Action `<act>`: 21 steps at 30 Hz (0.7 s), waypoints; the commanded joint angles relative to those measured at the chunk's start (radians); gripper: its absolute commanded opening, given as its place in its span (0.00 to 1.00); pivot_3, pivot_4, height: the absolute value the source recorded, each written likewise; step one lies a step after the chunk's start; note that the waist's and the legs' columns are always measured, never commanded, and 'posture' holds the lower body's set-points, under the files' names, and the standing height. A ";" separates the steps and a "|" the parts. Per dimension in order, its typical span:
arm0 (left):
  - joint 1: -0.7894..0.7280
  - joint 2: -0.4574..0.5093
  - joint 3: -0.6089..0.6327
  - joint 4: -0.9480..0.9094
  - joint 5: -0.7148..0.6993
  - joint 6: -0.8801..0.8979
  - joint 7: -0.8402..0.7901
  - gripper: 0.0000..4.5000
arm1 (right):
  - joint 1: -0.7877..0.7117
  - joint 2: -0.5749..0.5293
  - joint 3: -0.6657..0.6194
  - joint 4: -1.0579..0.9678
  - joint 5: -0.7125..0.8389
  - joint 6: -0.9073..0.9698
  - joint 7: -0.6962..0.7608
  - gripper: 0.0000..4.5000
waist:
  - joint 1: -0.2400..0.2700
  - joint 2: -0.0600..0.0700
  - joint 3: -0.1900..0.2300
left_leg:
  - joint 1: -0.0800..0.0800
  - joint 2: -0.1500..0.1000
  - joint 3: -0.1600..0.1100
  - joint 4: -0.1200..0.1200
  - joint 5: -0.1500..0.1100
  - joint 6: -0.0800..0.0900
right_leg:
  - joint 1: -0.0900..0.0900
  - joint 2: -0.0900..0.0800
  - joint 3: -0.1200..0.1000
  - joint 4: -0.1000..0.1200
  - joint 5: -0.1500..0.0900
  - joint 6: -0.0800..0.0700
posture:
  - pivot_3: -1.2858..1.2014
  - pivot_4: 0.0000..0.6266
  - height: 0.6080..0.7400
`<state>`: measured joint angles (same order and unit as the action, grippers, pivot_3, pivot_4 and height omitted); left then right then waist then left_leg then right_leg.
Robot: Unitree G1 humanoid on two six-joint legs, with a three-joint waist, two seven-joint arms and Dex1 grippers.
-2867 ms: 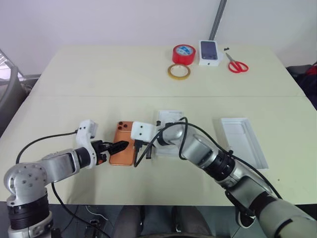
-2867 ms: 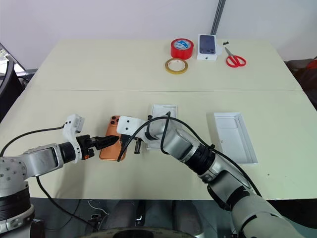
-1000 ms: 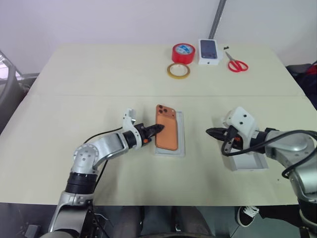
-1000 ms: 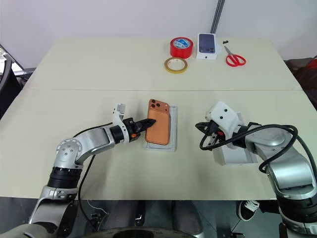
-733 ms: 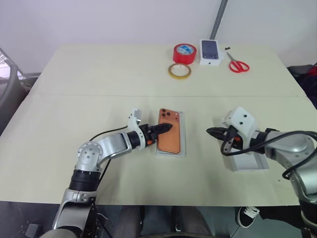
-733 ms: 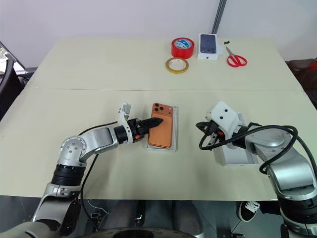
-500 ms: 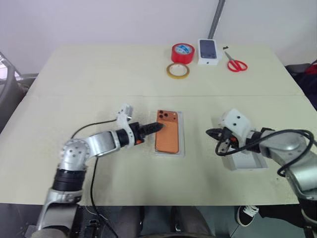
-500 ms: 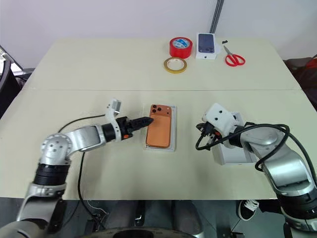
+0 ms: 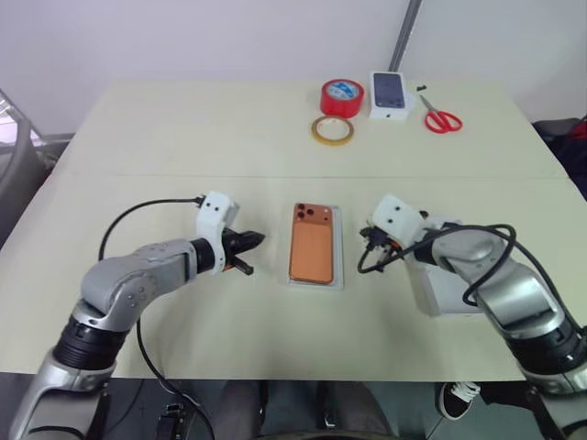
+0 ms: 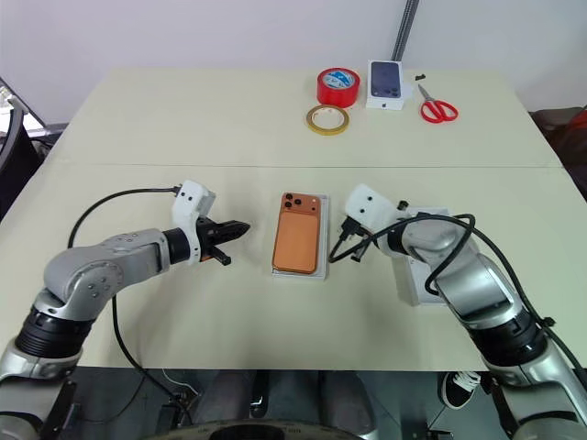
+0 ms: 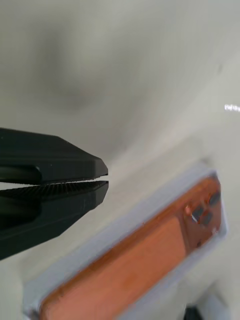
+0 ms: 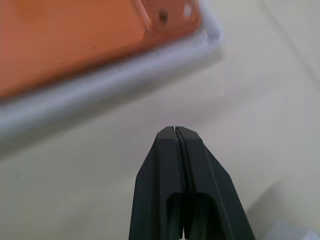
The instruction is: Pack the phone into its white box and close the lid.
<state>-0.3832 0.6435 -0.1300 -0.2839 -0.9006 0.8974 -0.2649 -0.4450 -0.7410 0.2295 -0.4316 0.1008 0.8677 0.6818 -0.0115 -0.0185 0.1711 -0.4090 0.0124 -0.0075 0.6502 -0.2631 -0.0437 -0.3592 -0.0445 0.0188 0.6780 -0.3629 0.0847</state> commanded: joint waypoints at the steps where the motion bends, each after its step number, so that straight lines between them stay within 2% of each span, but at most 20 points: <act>1: 0.038 0.030 0.037 -0.043 0.085 -0.099 -0.113 0.01 | -0.073 0.067 -0.022 -0.075 0.057 0.025 0.005 0.00 | -0.009 0.000 0.000 | 0.000 0.000 0.000 0.000 0.000 0.000 | 0.000 0.000 0.000 0.000 0.000 0.000 | 0.52 0.24 1.00; 5: 0.118 0.105 0.036 -0.045 0.213 -0.269 -0.297 0.01 | -0.172 0.177 0.061 -0.058 0.071 0.104 -0.016 0.00 | -0.015 0.001 0.001 | 0.000 0.002 0.000 -0.003 0.000 0.000 | -0.003 0.002 0.000 0.002 0.000 0.000 | 0.52 0.24 1.00; 12: 0.264 0.199 0.162 -0.029 0.243 -0.472 -0.620 0.01 | -0.300 0.352 0.235 0.098 0.032 0.167 -0.070 0.00 | -0.003 0.002 0.001 | 0.000 0.002 0.001 -0.003 -0.001 0.002 | -0.004 -0.001 0.000 0.002 0.000 -0.001 | 0.52 0.24 1.00; 16: 0.295 0.208 0.211 -0.023 0.248 -0.489 -0.677 0.01 | -0.328 0.392 0.281 0.181 0.007 0.161 -0.085 0.00 | -0.002 0.002 0.001 | -0.001 0.001 0.001 -0.002 -0.002 0.004 | -0.004 -0.003 0.000 0.002 0.000 -0.001 | 0.52 0.24 1.00; 21: 0.331 0.197 0.244 -0.041 0.272 -0.488 -0.677 0.01 | -0.339 0.381 0.322 0.213 -0.028 0.155 -0.085 0.00 | -0.010 0.002 0.001 | -0.001 0.001 0.001 -0.003 -0.003 0.004 | -0.005 -0.003 0.000 0.003 0.000 -0.001 | 0.52 0.24 1.00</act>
<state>-0.0622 0.8406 0.0761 -0.2964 -0.6367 0.4249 -0.9395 -0.7608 -0.3598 0.5447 -0.2023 0.0880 1.0339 0.5954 -0.0214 -0.0165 0.1722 -0.4097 0.0132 -0.0065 0.6469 -0.2656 -0.0392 -0.3645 -0.0470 0.0186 0.6810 -0.3632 0.0833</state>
